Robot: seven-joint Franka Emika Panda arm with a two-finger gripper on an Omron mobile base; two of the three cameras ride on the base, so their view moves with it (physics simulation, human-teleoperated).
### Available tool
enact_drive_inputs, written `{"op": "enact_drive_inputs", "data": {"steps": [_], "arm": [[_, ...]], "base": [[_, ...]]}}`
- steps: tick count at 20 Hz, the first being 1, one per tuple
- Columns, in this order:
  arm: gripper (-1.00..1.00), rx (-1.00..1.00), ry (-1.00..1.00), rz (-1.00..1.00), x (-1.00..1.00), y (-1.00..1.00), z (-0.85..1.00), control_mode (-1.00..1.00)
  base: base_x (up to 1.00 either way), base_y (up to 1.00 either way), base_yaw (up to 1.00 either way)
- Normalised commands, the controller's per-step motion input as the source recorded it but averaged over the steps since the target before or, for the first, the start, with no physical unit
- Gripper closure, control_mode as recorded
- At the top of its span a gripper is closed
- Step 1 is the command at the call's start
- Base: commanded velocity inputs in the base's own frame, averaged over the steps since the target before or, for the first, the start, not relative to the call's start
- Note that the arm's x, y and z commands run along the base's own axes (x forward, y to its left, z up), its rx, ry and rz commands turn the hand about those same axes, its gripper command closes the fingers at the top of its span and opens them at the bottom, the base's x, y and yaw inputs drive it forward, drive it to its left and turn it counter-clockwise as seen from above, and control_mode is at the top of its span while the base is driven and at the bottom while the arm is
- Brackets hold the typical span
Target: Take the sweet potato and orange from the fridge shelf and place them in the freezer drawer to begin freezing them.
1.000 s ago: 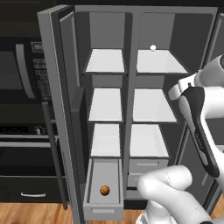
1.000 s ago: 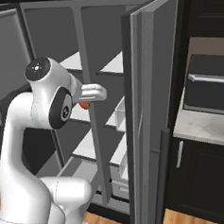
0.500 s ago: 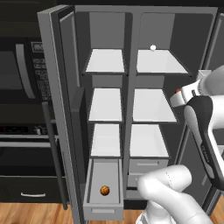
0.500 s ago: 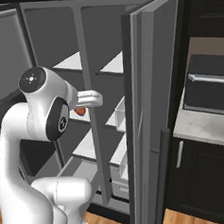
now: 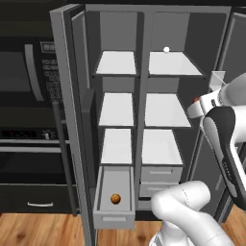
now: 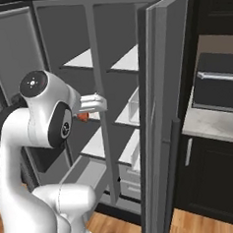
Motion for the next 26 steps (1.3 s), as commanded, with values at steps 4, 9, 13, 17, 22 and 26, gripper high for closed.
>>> {"op": "enact_drive_inputs", "data": {"steps": [4, 9, 13, 17, 22, 26], "arm": [[1.00, 0.00, 0.00, 0.00, 0.00, 0.00, 0.00, 1.00], [1.00, 0.00, 0.00, 0.00, 0.00, 0.00, 0.00, 1.00], [1.00, 0.00, 0.00, 0.00, 0.00, 0.00, 0.00, 1.00], [1.00, 0.00, 0.00, 0.00, 0.00, 0.00, 0.00, 1.00], [1.00, 0.00, 0.00, 0.00, 0.00, 0.00, 0.00, 1.00], [1.00, 0.00, 0.00, 0.00, 0.00, 0.00, 0.00, 1.00]], "base": [[-0.63, 0.00, 0.05], [-0.56, 0.00, 0.13], [-0.50, 0.00, 0.21], [-0.42, 0.00, 0.22], [-0.30, 0.00, 0.17], [-0.31, 0.00, 0.15]]}}
